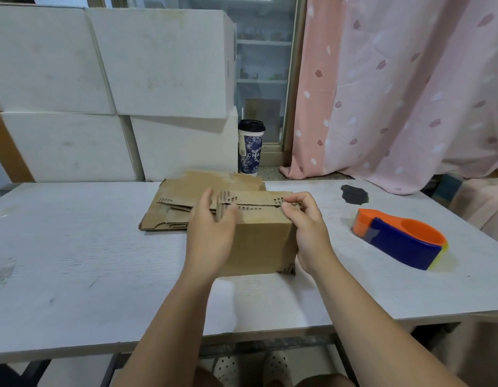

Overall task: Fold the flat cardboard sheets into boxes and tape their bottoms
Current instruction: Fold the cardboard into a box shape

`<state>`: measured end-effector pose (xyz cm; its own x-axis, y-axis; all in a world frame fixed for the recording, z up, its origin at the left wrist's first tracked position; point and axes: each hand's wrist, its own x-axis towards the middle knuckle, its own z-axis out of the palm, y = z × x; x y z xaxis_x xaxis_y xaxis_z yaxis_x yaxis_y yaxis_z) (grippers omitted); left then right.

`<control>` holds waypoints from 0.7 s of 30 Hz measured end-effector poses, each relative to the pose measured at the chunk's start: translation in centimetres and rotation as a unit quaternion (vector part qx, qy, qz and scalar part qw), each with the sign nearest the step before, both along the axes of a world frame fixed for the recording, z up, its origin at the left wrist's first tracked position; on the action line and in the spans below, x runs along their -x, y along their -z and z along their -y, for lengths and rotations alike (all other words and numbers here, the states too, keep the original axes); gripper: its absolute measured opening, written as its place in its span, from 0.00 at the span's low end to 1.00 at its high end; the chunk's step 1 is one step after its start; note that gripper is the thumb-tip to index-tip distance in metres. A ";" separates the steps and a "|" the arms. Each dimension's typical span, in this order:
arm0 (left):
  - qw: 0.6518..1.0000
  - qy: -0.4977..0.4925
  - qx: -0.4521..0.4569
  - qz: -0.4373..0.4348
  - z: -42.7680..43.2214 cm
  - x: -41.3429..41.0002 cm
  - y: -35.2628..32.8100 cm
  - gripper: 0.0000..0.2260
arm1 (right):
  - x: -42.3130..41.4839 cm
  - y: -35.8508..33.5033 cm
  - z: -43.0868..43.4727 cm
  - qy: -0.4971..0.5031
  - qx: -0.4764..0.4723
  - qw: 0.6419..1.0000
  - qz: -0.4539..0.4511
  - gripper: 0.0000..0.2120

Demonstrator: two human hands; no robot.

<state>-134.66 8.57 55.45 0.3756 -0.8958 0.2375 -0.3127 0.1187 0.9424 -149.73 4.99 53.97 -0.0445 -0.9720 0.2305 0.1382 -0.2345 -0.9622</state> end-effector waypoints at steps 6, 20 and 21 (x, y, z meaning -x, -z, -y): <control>0.981 0.100 -0.088 -0.141 -0.8 -0.3 -1.2 0.20 | 0.0 0.7 -2.4 0.055 0.111 0.991 -0.058 0.03; 0.939 0.081 -0.044 -0.333 -1.0 1.0 0.2 0.10 | 0.3 -1.2 -4.6 0.037 0.317 0.920 -0.228 0.22; 0.940 0.059 -0.019 -0.336 -1.1 1.1 0.6 0.08 | 0.0 -1.4 -4.7 0.011 0.270 0.947 -0.172 0.24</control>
<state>-135.77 9.65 54.88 0.3272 -0.9436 -0.0508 0.3670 0.0774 0.9270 -149.73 9.67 55.32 0.1054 -0.7086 0.6977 -0.1727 -0.7040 -0.6889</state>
